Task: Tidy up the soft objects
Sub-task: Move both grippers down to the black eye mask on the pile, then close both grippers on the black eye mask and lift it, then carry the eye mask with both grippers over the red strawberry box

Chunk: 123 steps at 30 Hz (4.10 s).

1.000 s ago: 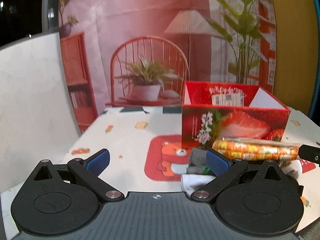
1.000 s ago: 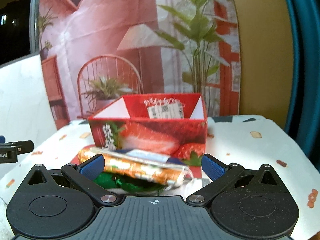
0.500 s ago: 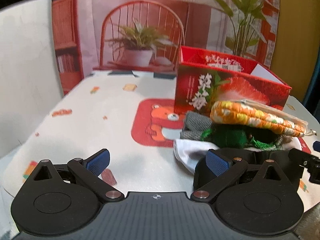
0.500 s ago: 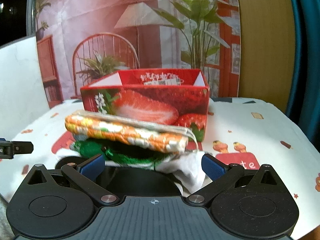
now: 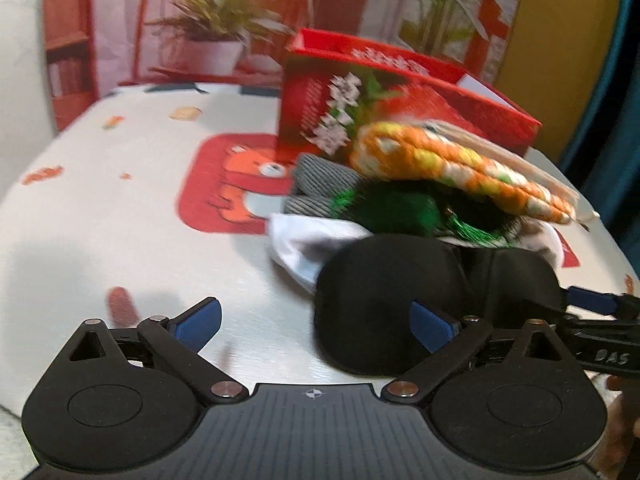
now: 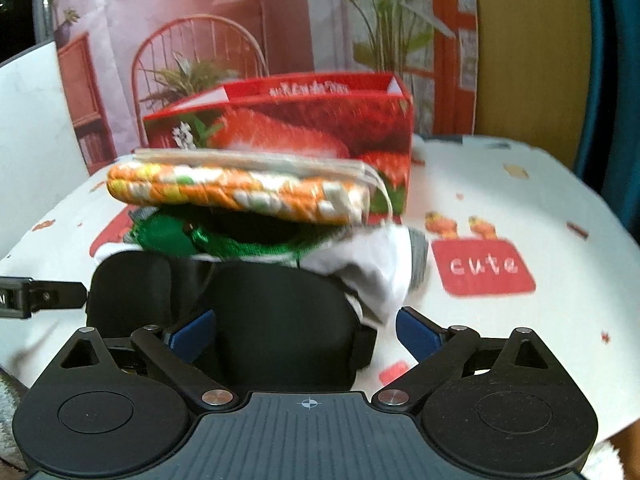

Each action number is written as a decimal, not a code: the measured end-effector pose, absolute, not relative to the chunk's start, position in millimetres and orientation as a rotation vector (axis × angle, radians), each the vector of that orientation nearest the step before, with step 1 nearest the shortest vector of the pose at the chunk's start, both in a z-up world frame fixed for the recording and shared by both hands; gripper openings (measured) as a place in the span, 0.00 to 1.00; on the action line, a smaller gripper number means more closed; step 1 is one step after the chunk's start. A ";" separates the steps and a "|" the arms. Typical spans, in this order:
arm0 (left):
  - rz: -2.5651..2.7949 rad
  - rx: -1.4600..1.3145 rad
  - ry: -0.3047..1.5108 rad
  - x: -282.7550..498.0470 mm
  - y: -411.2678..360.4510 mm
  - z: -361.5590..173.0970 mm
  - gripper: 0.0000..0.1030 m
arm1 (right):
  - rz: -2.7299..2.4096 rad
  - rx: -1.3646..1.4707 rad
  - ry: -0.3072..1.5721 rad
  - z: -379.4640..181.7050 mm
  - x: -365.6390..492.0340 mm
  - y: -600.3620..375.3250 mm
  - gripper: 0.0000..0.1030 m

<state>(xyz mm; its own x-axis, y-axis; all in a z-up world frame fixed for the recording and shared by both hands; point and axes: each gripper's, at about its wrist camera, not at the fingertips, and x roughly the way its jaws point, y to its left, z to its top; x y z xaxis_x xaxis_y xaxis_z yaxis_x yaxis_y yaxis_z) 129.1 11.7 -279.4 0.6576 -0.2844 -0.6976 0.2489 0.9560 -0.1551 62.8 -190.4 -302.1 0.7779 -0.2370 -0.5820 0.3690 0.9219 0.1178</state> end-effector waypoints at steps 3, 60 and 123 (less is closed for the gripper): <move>-0.347 -0.050 0.806 130.8 5.2 -285.5 0.94 | -0.306 0.239 0.629 -308.1 66.5 -187.4 0.89; -0.289 -0.131 0.788 116.8 30.6 -276.2 0.28 | -0.173 0.175 0.541 -271.7 52.5 -167.0 0.29; -0.354 -0.011 0.515 333.5 -57.0 -162.6 0.14 | -0.161 0.081 0.394 -134.3 263.9 -301.4 0.09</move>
<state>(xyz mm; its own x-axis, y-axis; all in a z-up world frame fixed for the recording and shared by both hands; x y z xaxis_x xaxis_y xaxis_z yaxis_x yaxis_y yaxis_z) 333.5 -57.0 -162.6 0.8109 -0.3339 -0.4806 0.3285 0.9394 -0.0984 263.9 -301.4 -134.3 0.9110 -0.1405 -0.3878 0.1720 0.9840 0.0474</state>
